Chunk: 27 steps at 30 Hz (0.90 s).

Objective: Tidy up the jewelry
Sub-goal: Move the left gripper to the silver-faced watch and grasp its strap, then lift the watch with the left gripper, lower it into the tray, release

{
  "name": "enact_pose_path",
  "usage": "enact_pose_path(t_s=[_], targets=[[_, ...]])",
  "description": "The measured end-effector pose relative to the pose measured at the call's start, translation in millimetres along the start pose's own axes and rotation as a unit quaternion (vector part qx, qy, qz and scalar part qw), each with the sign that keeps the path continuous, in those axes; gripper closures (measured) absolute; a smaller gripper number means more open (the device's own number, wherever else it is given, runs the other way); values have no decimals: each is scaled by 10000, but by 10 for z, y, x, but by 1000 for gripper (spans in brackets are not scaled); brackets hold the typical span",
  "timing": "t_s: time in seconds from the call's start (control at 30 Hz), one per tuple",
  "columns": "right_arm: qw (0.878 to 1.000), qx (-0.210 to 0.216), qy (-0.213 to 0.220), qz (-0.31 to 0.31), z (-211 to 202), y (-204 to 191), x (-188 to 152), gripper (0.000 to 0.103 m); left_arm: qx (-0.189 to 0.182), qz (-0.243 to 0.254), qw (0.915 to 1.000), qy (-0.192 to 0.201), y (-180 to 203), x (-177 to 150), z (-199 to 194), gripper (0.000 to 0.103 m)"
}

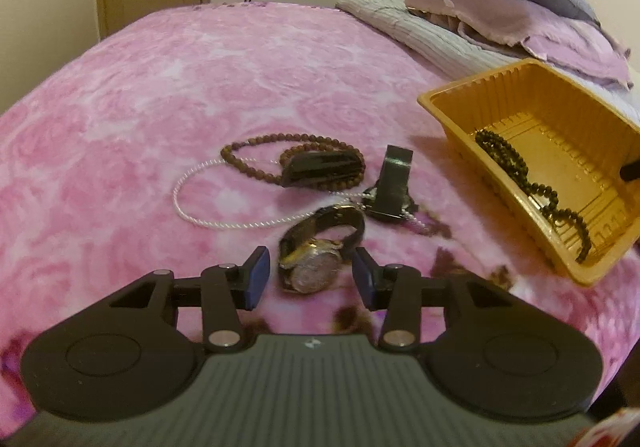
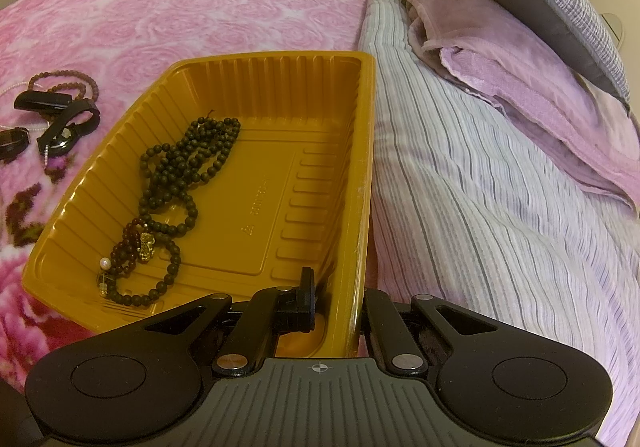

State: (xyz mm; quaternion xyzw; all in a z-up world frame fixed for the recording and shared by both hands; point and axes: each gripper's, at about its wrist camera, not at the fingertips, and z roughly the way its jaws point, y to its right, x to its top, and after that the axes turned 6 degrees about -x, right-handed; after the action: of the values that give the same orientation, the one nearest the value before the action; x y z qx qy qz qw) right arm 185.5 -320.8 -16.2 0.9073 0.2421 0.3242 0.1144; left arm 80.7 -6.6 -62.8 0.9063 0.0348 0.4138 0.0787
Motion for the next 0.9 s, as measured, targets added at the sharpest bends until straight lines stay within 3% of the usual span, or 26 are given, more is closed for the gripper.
enact_pose_path(t_s=[0.07,0.2,0.9], targets=[[10000,4,-4,9,5,1,-1,98,47,-100,9999,-19,19,-24,31,63],[10000,3,-3,6,2,0,1,98,197,-139,9997,66,17,-56,15,72],[10000,10,-5,14,5,0,-2,97,-191,36,9997,132,151,315,-96,73]])
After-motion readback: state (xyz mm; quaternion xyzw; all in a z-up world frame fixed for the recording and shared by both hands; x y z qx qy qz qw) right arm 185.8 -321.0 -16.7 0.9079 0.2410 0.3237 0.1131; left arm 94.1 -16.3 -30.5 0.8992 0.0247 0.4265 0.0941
